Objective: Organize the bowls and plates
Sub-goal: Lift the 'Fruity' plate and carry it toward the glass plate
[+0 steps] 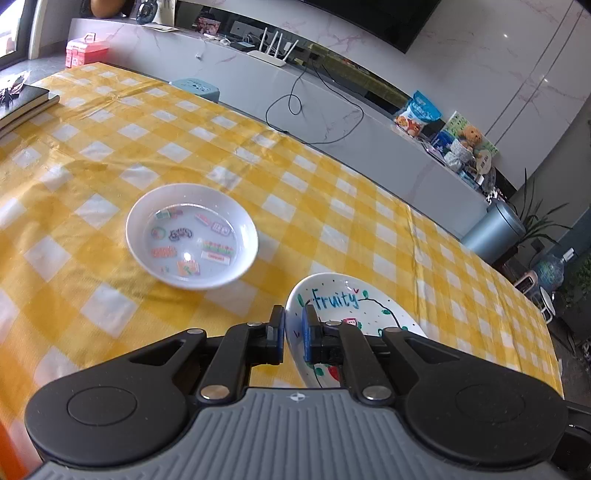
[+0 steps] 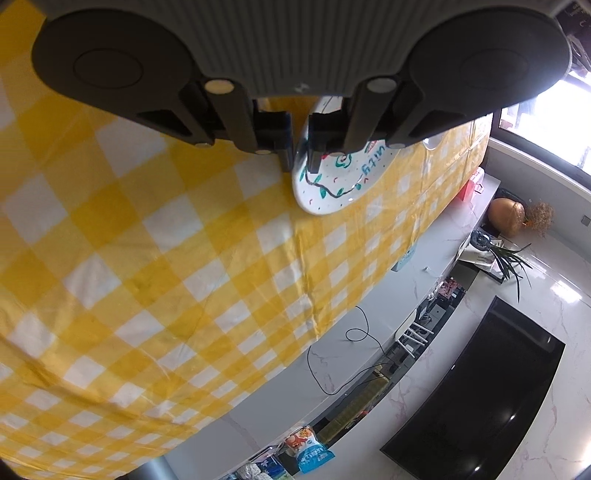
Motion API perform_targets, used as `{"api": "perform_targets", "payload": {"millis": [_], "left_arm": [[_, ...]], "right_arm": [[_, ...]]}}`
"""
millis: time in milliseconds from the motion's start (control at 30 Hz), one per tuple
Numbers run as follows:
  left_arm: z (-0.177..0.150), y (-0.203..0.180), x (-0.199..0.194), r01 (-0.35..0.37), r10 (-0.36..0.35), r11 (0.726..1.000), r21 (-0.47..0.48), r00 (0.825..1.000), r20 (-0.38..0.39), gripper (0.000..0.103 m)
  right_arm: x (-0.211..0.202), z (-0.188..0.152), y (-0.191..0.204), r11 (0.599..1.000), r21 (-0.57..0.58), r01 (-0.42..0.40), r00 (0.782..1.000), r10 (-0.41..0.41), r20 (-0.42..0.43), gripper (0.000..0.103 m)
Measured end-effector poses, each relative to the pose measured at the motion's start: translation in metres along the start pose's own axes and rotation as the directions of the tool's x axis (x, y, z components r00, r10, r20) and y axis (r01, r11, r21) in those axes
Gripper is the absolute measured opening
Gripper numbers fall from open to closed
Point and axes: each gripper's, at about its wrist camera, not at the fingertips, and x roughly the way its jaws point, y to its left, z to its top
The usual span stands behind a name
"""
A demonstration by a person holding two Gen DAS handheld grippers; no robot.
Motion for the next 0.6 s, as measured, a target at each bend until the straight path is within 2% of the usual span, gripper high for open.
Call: {"api": "perform_targets", "payload": {"millis": [267,500,600], "left_arm": [[-0.016,0.005,0.0,0.012,-0.011,1.0,0.007,0.999,-0.042,0.012],[-0.016,0.007,0.004,0.027,-0.026,1.0,0.01,0.999,-0.023,0.017],[-0.014,0.007,0.007,0.034,-0.034,0.999,0.023,0.999,-0.011,0.018]], "right_arm": [[-0.01,-0.015,-0.011,0.999,-0.021,0.028,1.0,-0.028,0.002,0.005],[-0.01,-0.013,-0.007,0.993,-0.112,0.04,0.999,-0.037,0.03,0.011],[-0.006,-0.008,-0.01,0.994,-0.106,0.032,0.999,-0.029,0.033,0.012]]}}
